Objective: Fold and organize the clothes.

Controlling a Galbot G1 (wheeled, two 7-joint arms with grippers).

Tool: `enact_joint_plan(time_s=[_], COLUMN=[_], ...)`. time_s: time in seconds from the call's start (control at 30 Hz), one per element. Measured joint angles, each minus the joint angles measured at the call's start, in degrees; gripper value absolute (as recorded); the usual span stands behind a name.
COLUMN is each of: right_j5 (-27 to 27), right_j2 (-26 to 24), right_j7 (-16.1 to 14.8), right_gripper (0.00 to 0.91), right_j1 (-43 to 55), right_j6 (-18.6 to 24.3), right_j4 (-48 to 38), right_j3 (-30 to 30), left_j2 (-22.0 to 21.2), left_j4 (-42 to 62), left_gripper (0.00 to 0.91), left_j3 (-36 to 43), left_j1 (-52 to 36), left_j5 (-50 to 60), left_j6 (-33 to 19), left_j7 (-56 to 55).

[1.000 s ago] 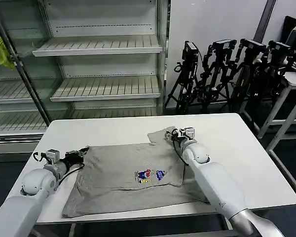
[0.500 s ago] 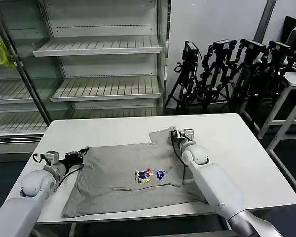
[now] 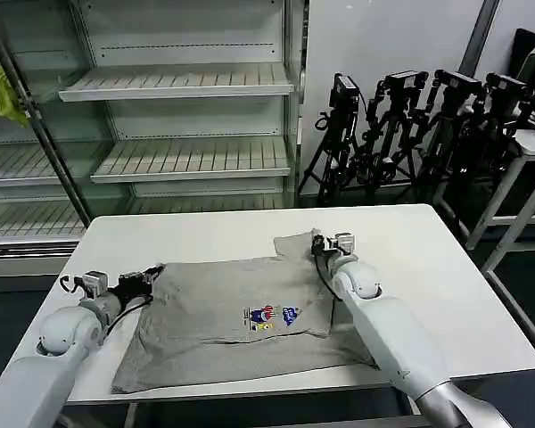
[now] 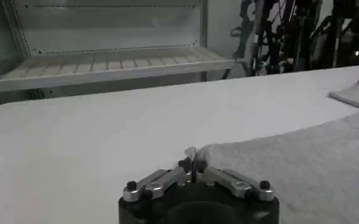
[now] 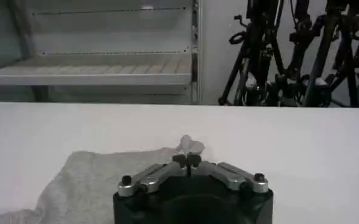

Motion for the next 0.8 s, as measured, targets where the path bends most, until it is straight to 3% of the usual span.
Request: enact_joint_plan(time_s=[0.43,0.8], right_j5=[2.92,6.05], right_j2=[-3.56,-10.28], right_j7=[1.60,2.30], right_gripper=[0.000,0.000], right_j1=[-3.63,-9.46], right_j6=[-0.72,-0.17], right_j4=[9.95,21.42], right_j3=[-0.80,1.32], left_j2=[2.09,4.73], left_j4=[-4.84,-12.01], left_gripper=[0.071,0.060], left_j3=[-3.63,-7.77], left_j1=[3.42,9.09], left_j5=[-1.35,-3.23], left_j6=[0.23,0.26], left_j7=[-0.28,-0.58])
